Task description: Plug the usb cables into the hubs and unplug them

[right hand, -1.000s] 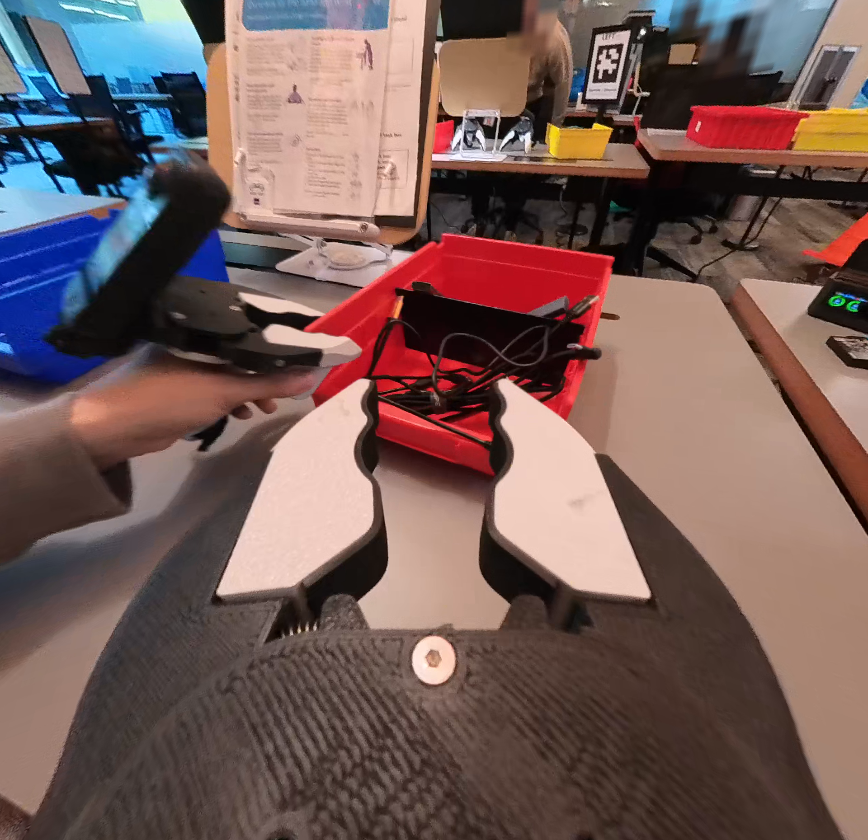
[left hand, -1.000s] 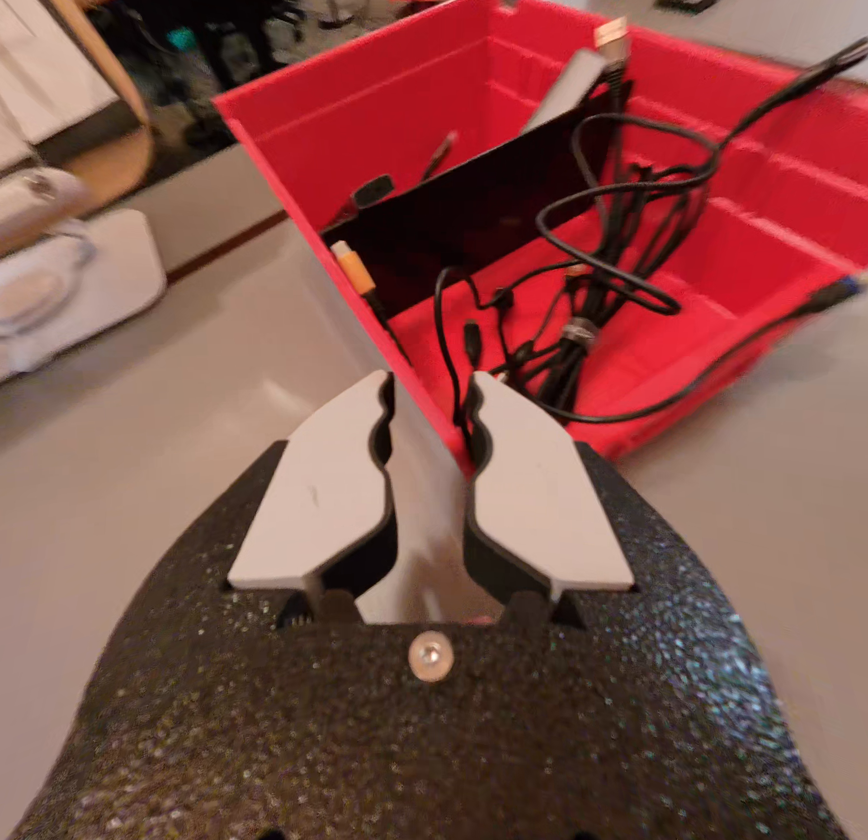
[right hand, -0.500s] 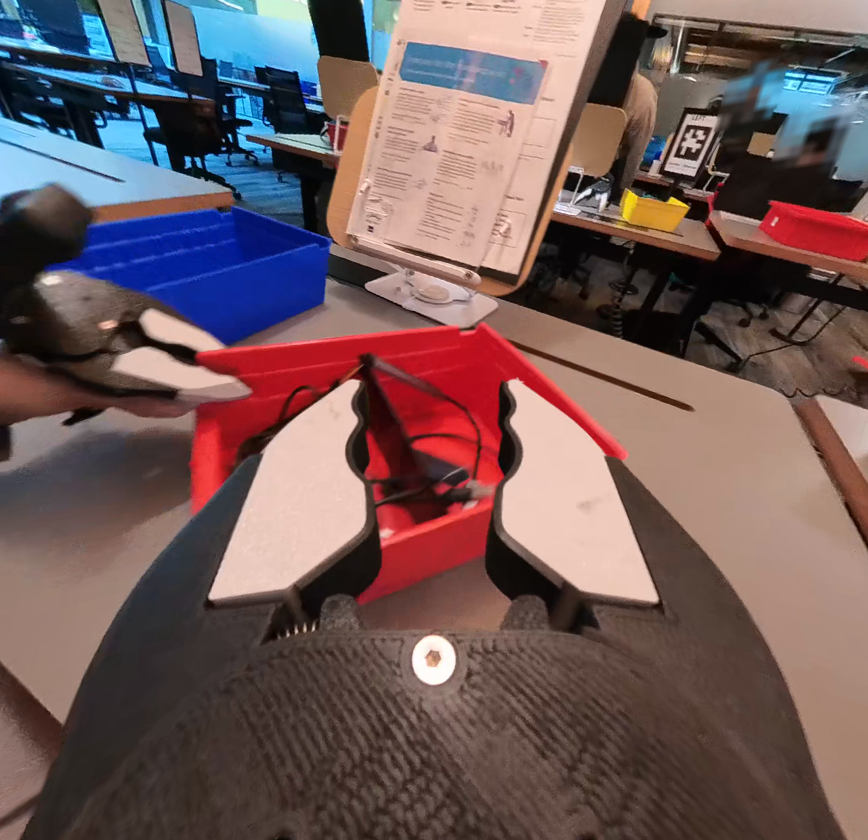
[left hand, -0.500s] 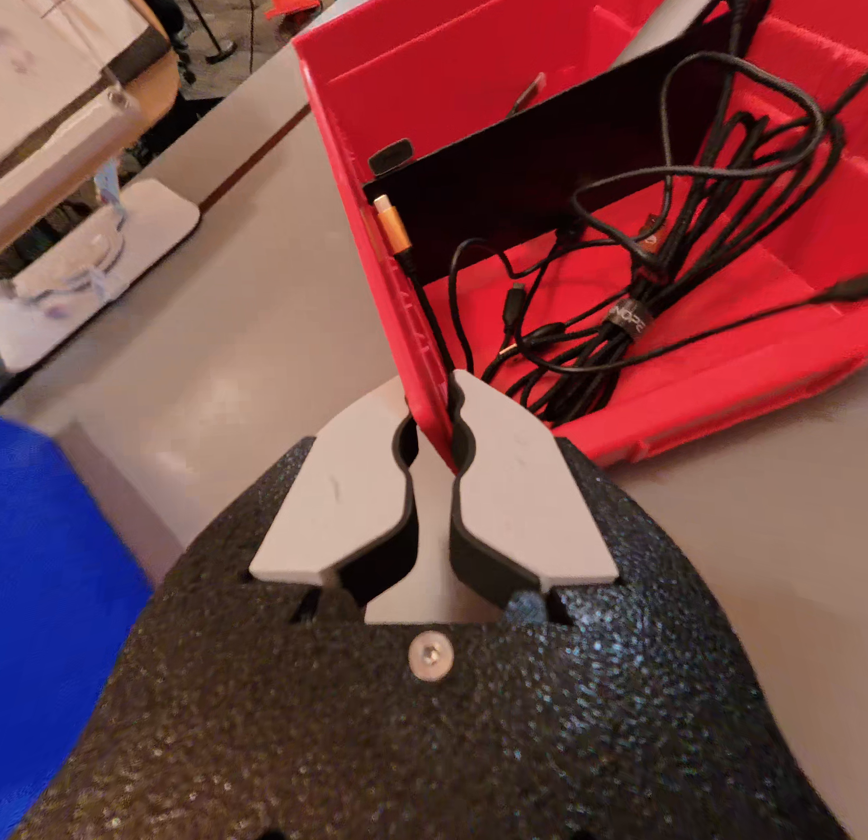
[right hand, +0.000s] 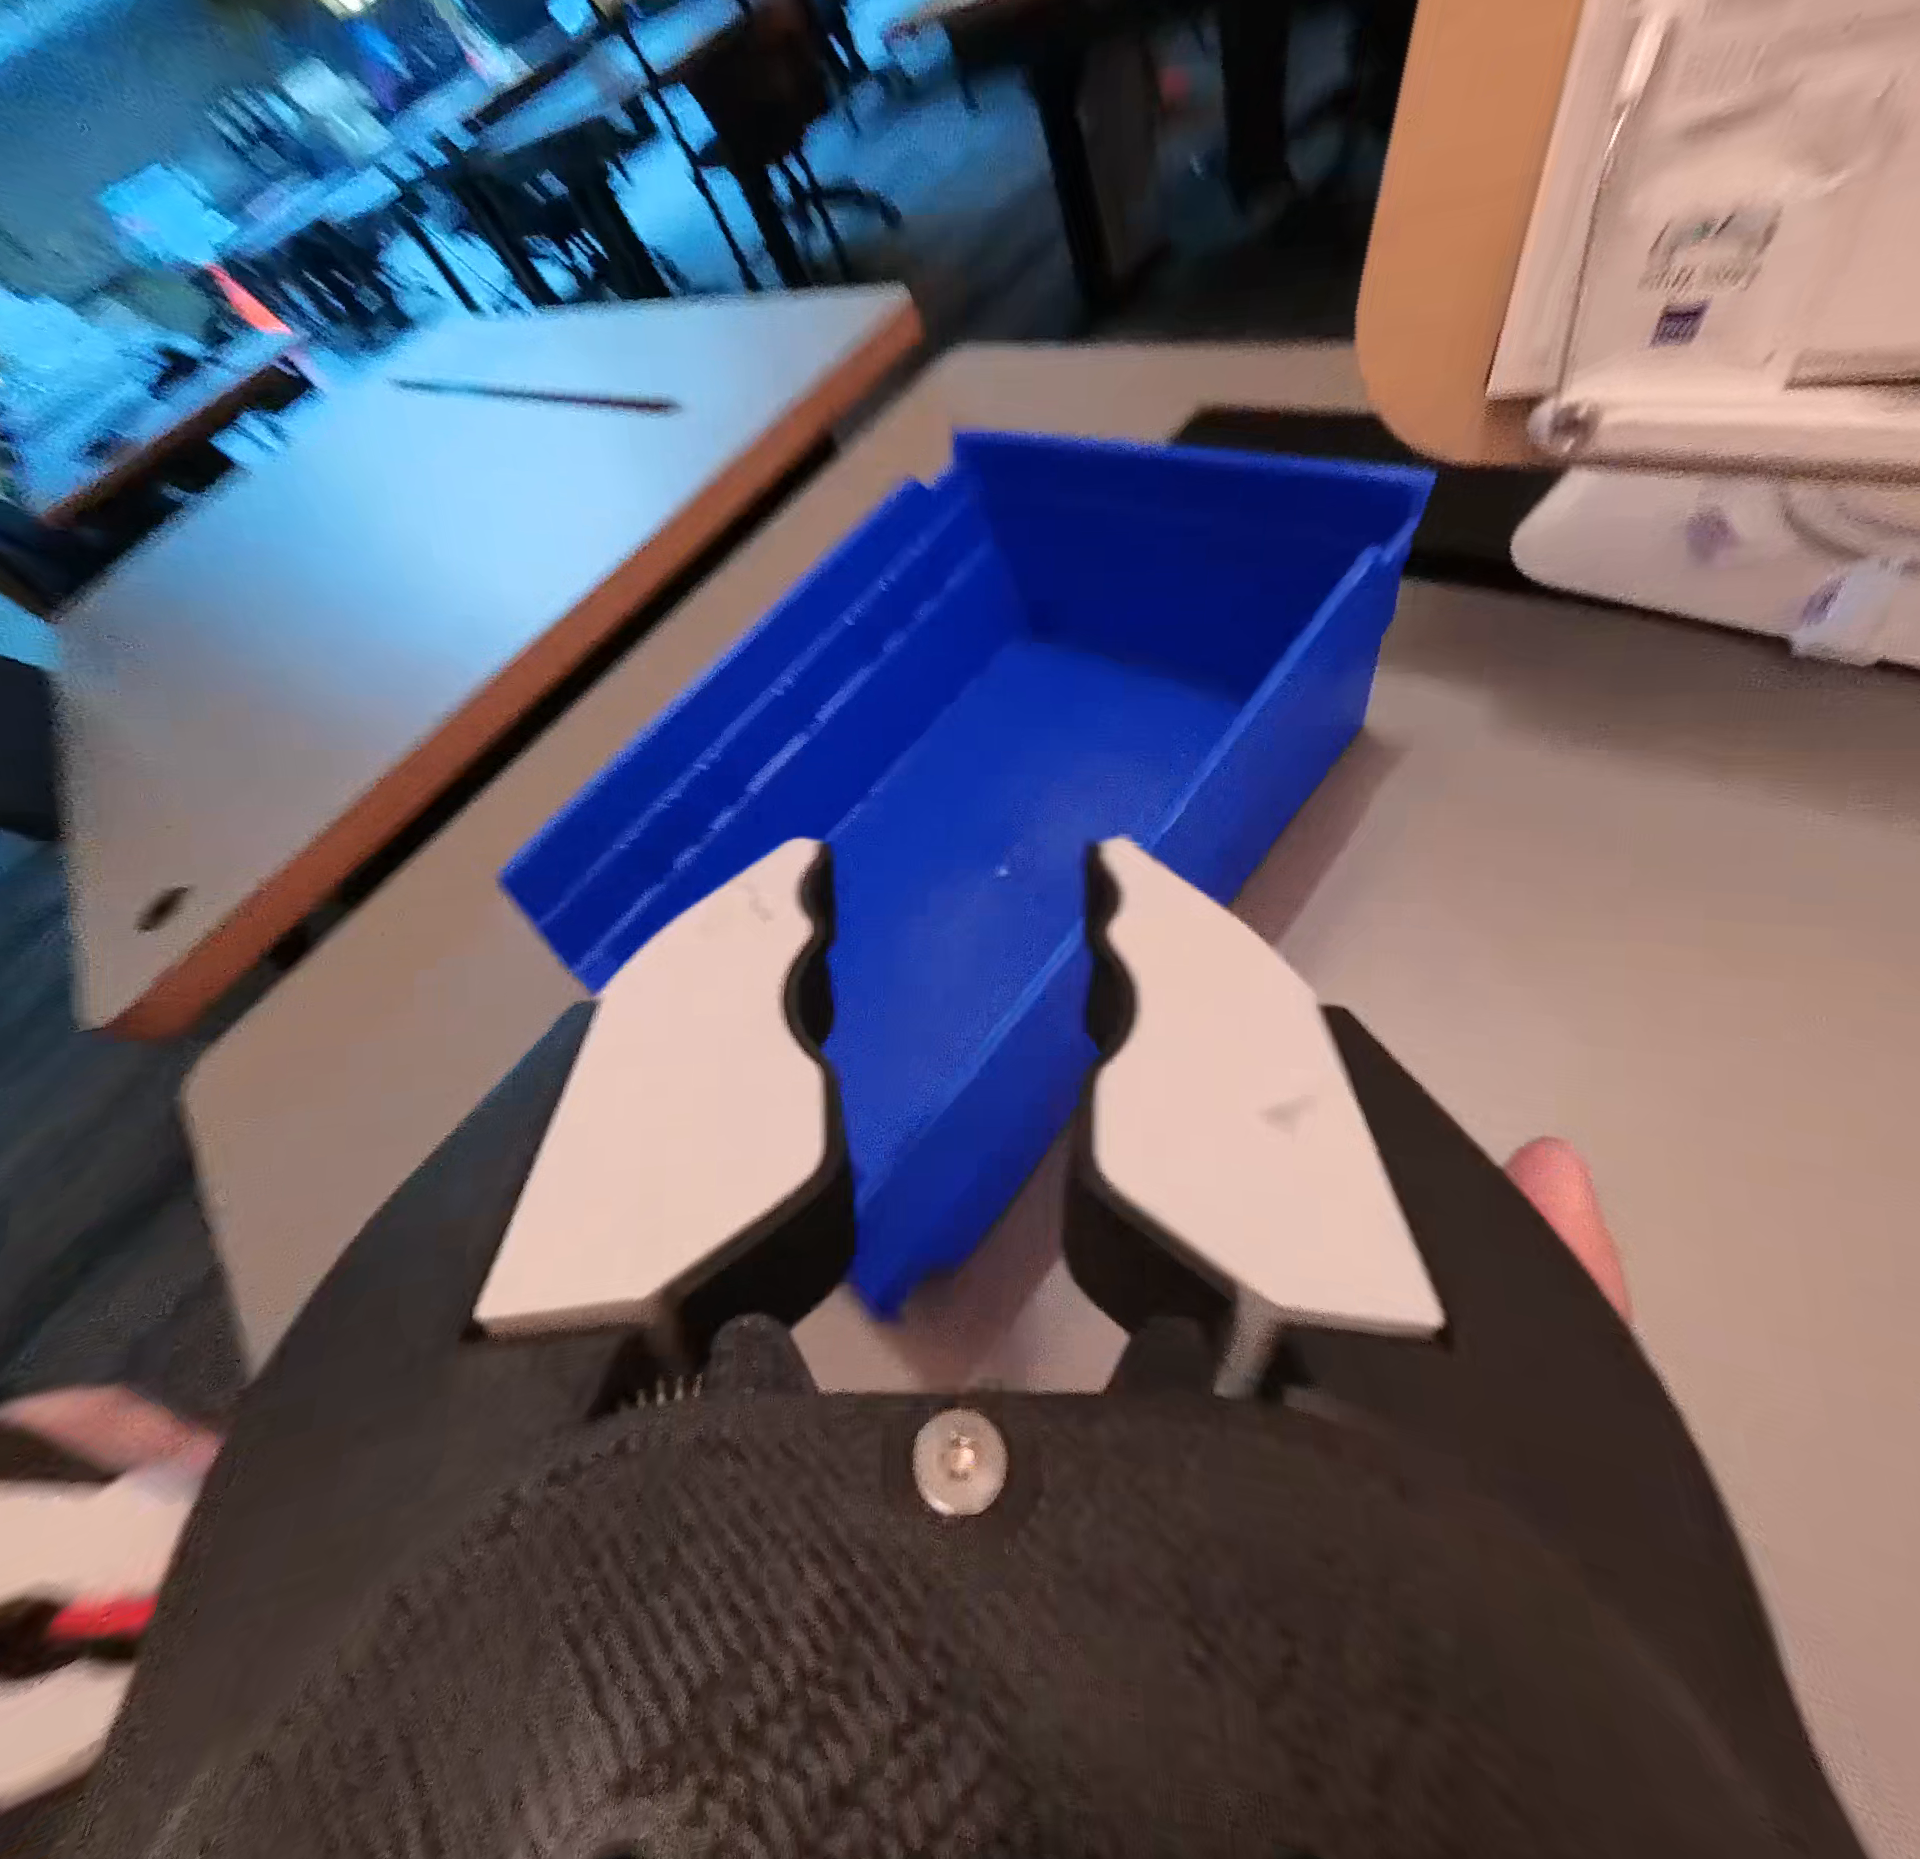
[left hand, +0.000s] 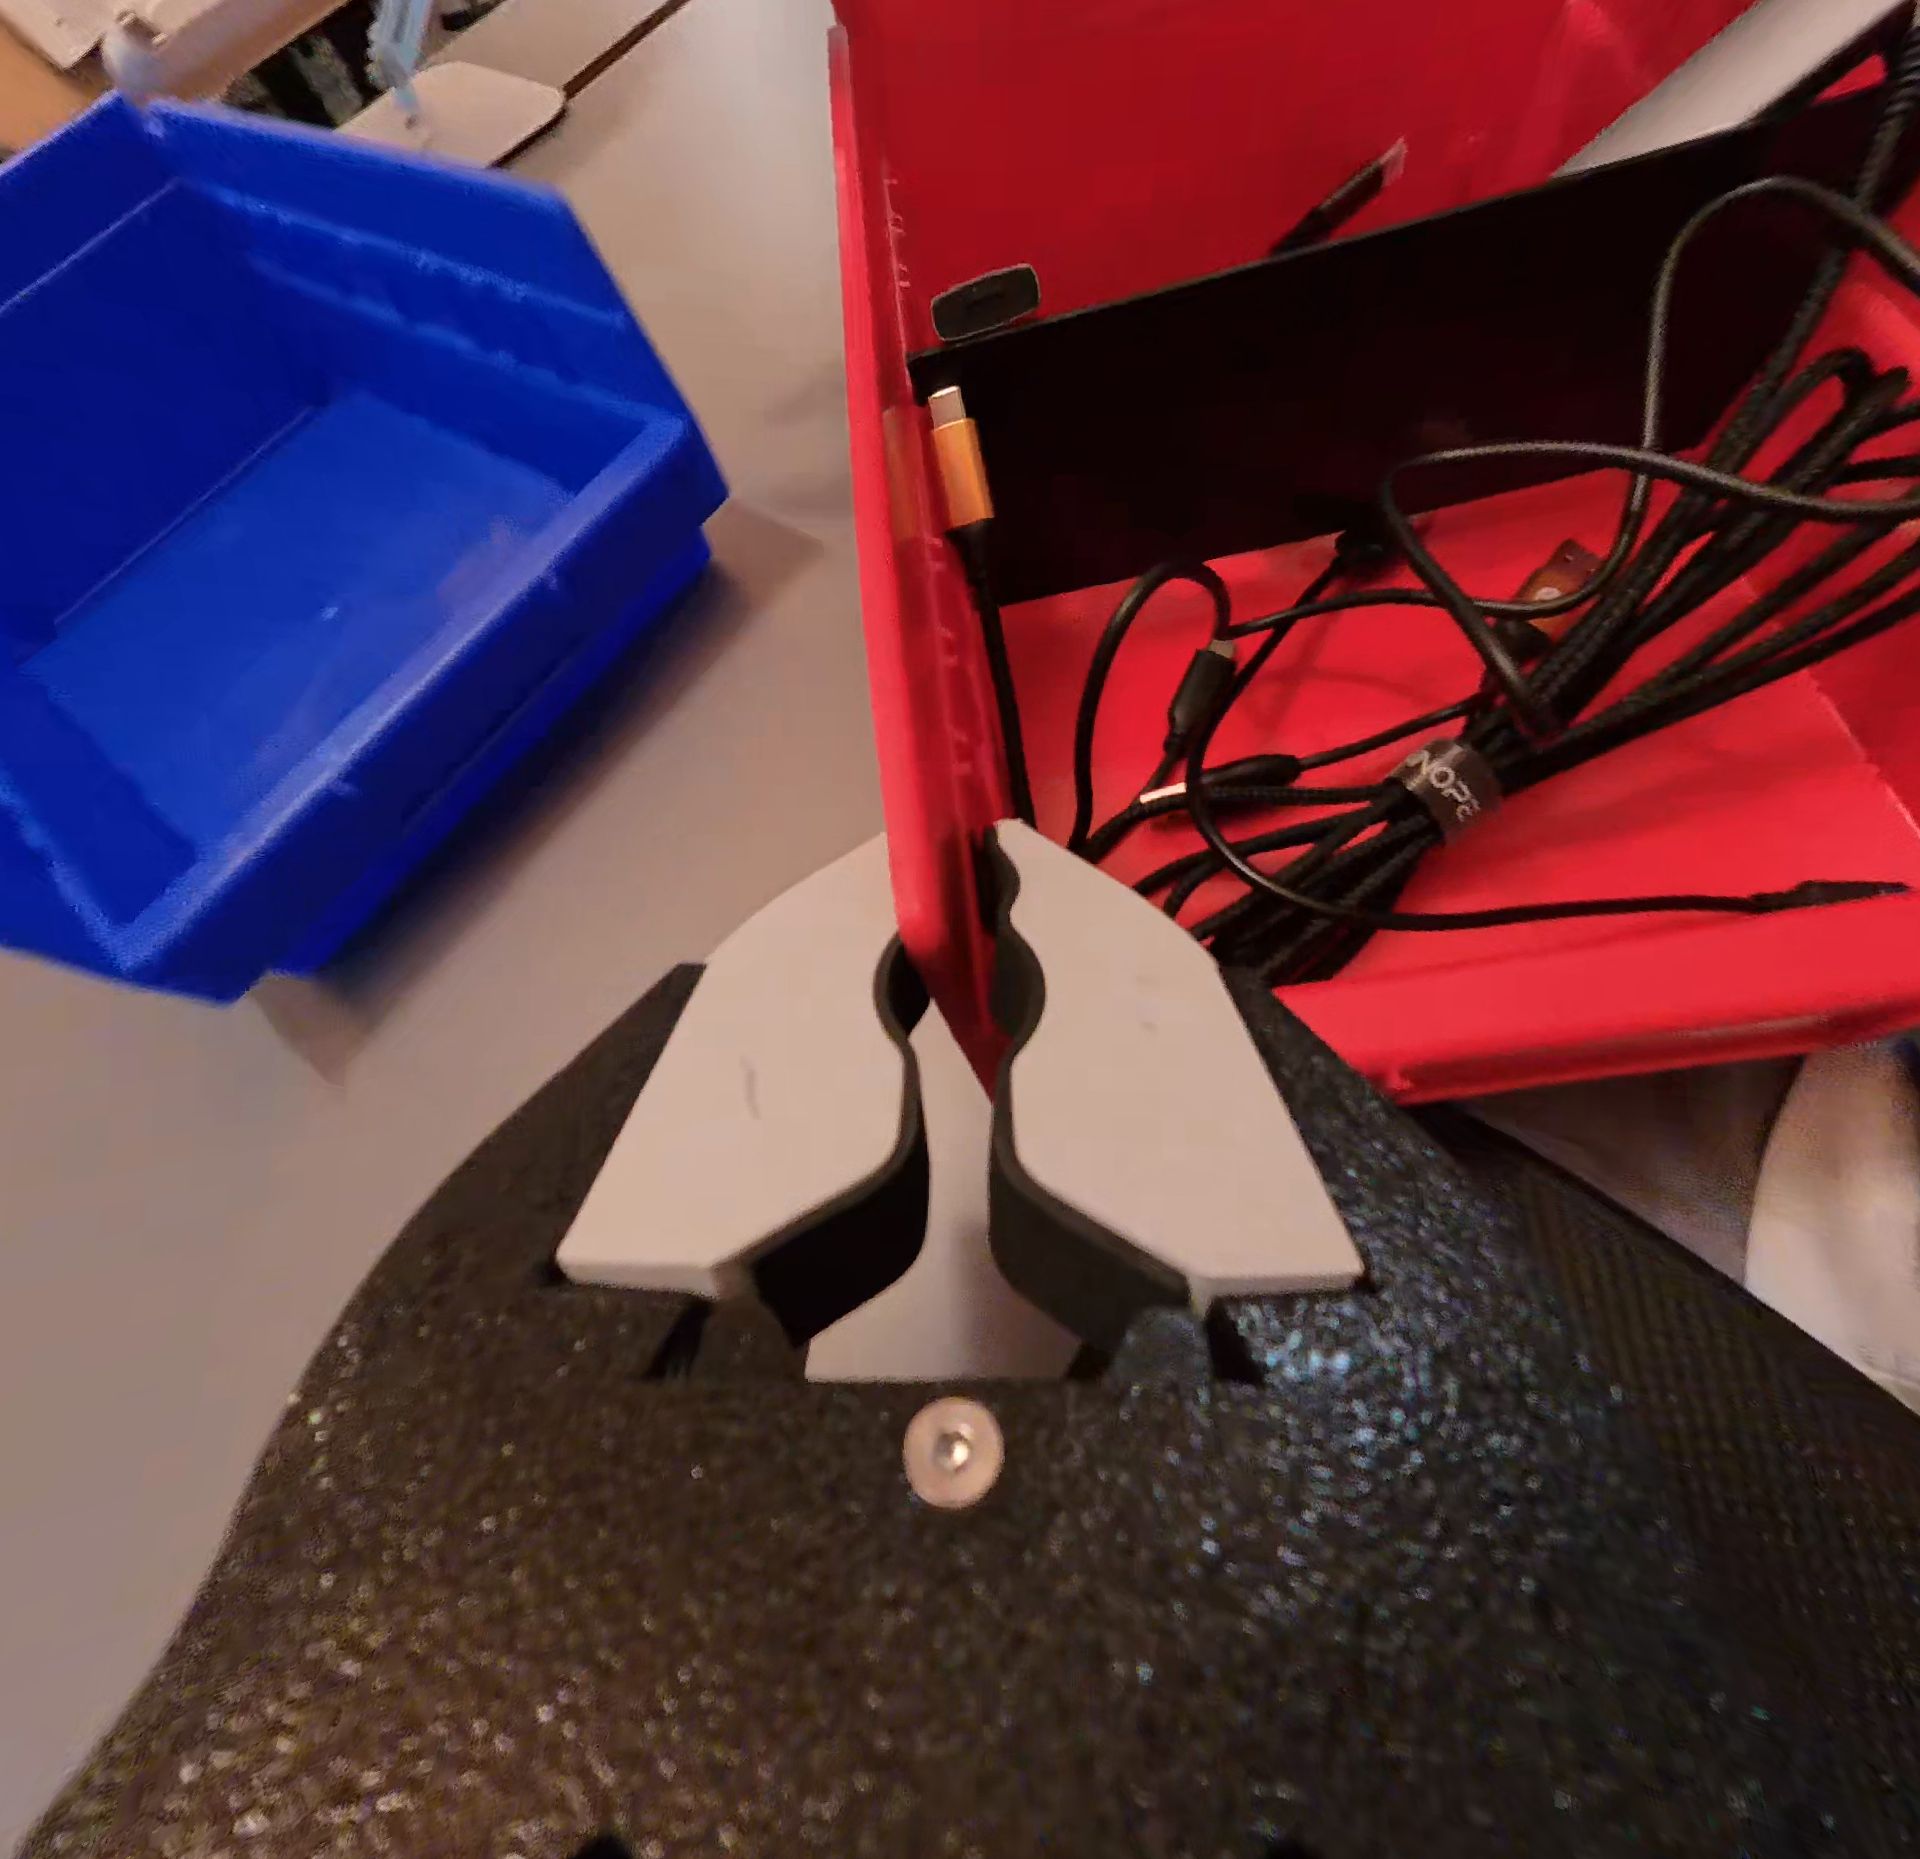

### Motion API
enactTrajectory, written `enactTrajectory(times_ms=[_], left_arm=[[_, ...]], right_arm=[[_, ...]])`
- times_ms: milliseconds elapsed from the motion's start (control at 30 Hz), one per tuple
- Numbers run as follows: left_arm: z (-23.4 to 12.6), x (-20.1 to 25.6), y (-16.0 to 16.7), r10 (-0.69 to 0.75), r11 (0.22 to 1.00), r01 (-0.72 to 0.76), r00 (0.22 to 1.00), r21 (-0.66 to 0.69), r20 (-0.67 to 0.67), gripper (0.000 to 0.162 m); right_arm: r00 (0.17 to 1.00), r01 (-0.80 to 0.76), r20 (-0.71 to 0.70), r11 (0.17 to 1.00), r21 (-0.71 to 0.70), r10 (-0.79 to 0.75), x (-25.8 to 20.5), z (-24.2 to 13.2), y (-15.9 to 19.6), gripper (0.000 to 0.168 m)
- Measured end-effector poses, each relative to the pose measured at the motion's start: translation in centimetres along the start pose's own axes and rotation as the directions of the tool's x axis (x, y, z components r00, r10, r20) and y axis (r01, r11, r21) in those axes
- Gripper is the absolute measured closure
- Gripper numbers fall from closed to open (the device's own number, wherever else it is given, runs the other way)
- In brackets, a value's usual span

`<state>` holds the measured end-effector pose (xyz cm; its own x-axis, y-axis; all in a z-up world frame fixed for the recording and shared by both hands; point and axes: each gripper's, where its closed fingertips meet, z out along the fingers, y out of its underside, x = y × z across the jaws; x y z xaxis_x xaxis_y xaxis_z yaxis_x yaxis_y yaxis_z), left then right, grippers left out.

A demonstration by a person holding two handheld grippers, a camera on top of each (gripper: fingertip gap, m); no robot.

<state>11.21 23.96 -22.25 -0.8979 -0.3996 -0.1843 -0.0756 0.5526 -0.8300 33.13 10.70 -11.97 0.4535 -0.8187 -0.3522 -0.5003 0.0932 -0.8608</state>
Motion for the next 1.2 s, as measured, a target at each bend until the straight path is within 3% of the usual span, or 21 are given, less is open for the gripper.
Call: enactTrajectory(times_ms=[33, 100, 167, 267, 333, 500, 600, 700, 800, 900, 1033, 1133, 1167, 1200], left_arm=[[-0.4, -0.3, 0.3, -0.02, 1.0, 0.02, 1.0, 0.002, 0.007, 0.155], [-1.0, -0.9, 0.8, -0.026, 1.0, 0.026, 0.999, -0.012, 0.028, 0.156], [-1.4, -1.4, 1.2, -0.032, 0.999, 0.033, 0.998, -0.019, 0.062, 0.155], [-1.4, -1.6, 1.3, -0.078, 0.997, 0.079, 0.994, -0.007, 0.075, 0.156], [-1.4, -1.8, 1.3, -0.096, 0.995, 0.098, 0.991, -0.027, 0.091, 0.156], [-1.4, -1.8, 1.4, -0.116, 0.991, 0.123, 0.988, -0.058, 0.102, 0.155], [-1.4, -1.8, 1.4, -0.131, 0.99, 0.136, 0.987, -0.042, 0.093, 0.155], [-1.4, -1.8, 1.4, -0.119, 0.991, 0.123, 0.989, -0.047, 0.087, 0.155], [-1.3, -1.7, 1.4, -0.124, 0.991, 0.127, 0.99, -0.041, 0.073, 0.156], [-1.1, -1.7, 1.4, -0.132, 0.99, 0.134, 0.989, -0.035, 0.066, 0.157], [-0.9, -1.8, 1.4, -0.148, 0.988, 0.151, 0.986, -0.035, 0.074, 0.157], [-0.7, -2.0, 1.4, -0.198, 0.978, 0.203, 0.976, -0.044, 0.095, 0.156], [-0.7, -2.1, 1.4, -0.217, 0.973, 0.223, 0.97, -0.051, 0.11, 0.155], [-0.6, -2.2, 1.4, -0.23, 0.969, 0.239, 0.965, -0.057, 0.126, 0.154]], right_arm=[[0.999, 0.001, -0.037, 0.999, -0.045, -0.002, 0.4, 2.0, 0.7, 0.108], [0.996, -0.022, -0.089, 0.984, -0.178, 0.006, 1.0, 5.1, 3.0, 0.104], [0.989, 0.055, -0.126, 0.986, -0.158, -0.076, 1.3, 6.3, 2.3, 0.123], [0.989, 0.093, -0.08, 0.936, -0.339, -0.127, 1.0, 7.6, 4.5, 0.145], [0.968, 0.131, -0.152, 0.918, -0.375, -0.2, 2.0, 7.8, 4.3, 0.159], [0.977, 0.052, -0.182, 0.951, -0.306, -0.112, 2.4, 8.1, 3.0, 0.132], [0.993, -0.043, -0.117, 0.945, -0.324, 0.006, 2.3, 8.0, 2.7, 0.134], [0.967, -0.133, -0.24, 0.977, -0.17, 0.09, 4.5, 6.8, -0.7, 0.088], [0.975, -0.123, -0.212, 0.96, -0.251, 0.07, 4.6, 6.7, -0.2, 0.097], [0.959, -0.099, -0.284, 0.933, -0.345, -0.003, 5.9, 7.2, 2.2, 0.098], [0.971, -0.083, -0.232, 0.844, -0.53, -0.05, 4.3, 8.7, 6.3, 0.111], [0.899, 0.088, -0.279, 0.764, -0.639, -0.336, 5.5, 8.8, 6.8, 0.124], [0.877, 0.125, -0.271, 0.733, -0.668, -0.396, 5.8, 8.9, 7.1, 0.117], [0.865, 0.114, -0.29, 0.724, -0.68, -0.409, 6.1, 9.1, 7.4, 0.122]])
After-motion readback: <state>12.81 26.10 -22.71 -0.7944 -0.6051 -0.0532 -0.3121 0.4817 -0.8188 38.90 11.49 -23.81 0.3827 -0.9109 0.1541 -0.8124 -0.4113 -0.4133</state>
